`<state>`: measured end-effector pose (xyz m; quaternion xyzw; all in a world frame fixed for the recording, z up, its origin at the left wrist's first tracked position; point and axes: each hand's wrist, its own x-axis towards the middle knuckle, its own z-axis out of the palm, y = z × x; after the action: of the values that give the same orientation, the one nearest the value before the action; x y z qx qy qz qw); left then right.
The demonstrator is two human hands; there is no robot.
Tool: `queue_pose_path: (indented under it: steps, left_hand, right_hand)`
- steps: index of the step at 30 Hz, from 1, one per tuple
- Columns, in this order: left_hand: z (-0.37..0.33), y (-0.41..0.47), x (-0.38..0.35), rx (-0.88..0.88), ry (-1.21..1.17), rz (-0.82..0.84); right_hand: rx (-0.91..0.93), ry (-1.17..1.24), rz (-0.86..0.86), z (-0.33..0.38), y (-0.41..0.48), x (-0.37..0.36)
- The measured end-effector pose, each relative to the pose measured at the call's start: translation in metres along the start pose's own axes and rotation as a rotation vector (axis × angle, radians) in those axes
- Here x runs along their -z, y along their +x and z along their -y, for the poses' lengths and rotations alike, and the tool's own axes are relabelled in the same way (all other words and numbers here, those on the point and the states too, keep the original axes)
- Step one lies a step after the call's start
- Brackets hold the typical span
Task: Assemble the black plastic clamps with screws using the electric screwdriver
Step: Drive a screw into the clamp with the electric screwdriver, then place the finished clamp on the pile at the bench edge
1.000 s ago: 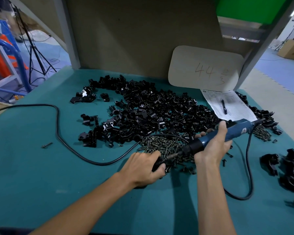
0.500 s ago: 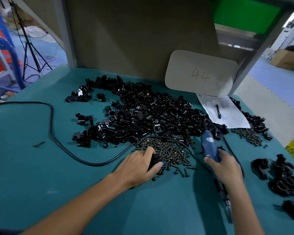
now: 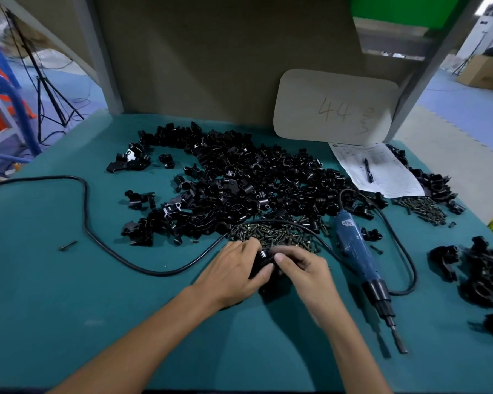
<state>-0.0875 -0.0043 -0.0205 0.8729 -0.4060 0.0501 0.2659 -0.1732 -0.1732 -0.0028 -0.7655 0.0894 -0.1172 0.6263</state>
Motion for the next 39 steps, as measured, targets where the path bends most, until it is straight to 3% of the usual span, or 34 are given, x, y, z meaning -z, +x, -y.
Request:
queue_pose_path:
  steps: [10, 20, 28, 39]
  left_hand:
    - [0.001, -0.002, -0.002, 0.015, -0.032, -0.031]
    - [-0.003, -0.003, 0.001, -0.049, 0.006, -0.092]
    - [-0.002, -0.002, -0.001, -0.124, 0.056, -0.076]
    - [-0.003, -0.002, 0.001, -0.168, 0.098, -0.146]
  right_hand:
    - [-0.069, 0.292, -0.044, -0.012, -0.007, -0.003]
    - [0.01, 0.123, -0.108, -0.015, -0.007, -0.013]
    - [0.125, -0.236, -0.189, -0.016, -0.008, -0.024]
    - [0.073, -0.255, -0.134, -0.02, -0.004, -0.025]
